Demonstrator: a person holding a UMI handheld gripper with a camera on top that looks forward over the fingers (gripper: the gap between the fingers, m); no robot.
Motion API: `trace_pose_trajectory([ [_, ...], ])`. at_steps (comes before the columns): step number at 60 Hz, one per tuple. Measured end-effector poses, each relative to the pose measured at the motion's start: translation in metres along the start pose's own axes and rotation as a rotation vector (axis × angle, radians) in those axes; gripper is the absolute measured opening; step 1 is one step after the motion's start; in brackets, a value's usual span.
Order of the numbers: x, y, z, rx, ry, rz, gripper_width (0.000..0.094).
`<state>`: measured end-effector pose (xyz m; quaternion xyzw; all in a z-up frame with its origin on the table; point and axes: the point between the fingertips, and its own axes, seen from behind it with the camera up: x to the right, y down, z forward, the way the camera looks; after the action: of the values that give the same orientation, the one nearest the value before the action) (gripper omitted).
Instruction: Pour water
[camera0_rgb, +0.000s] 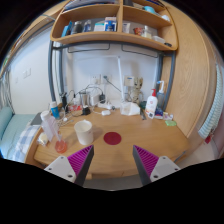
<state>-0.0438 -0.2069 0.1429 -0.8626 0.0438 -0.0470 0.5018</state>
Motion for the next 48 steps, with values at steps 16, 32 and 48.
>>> trace_pose_trajectory([
  [16, -0.127, 0.08, 0.014, -0.106, -0.151, -0.041, 0.0815],
  [32, -0.216, 0.059, 0.053, -0.044, -0.254, -0.044, 0.081],
  [48, -0.242, 0.011, 0.104, 0.086, -0.252, 0.036, 0.0802],
])
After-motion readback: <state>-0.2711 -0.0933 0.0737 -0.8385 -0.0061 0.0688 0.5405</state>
